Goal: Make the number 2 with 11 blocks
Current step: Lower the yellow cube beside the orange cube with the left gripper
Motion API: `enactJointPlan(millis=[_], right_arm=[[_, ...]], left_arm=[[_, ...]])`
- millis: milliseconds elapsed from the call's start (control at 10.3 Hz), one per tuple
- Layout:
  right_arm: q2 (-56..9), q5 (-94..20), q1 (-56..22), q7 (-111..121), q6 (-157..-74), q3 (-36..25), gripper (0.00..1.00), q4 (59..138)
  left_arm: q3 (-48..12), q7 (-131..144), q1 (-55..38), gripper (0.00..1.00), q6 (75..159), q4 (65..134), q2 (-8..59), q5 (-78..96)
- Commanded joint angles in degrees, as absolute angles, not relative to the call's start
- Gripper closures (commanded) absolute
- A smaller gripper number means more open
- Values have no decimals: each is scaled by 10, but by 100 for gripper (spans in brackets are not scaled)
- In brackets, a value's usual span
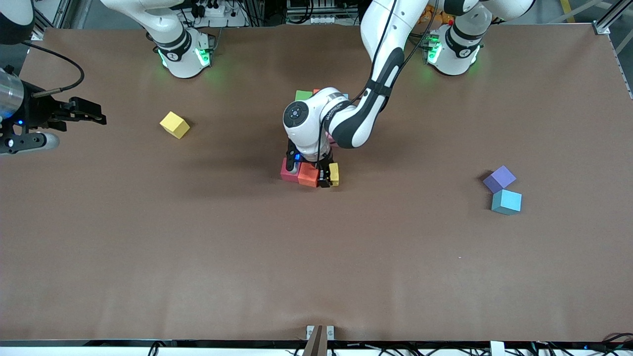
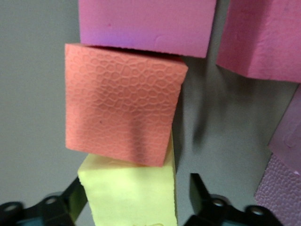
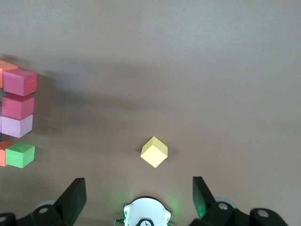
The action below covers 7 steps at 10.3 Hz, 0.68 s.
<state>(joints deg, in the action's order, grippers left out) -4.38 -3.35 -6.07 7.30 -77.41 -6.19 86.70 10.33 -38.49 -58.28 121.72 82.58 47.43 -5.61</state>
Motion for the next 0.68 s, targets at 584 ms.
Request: enactJointPlan(millis=[584], right_arm=[[40, -25, -1, 66, -852, 9, 0, 970]], left_arm=[[109, -374, -584, 0, 1159, 823, 414, -69]])
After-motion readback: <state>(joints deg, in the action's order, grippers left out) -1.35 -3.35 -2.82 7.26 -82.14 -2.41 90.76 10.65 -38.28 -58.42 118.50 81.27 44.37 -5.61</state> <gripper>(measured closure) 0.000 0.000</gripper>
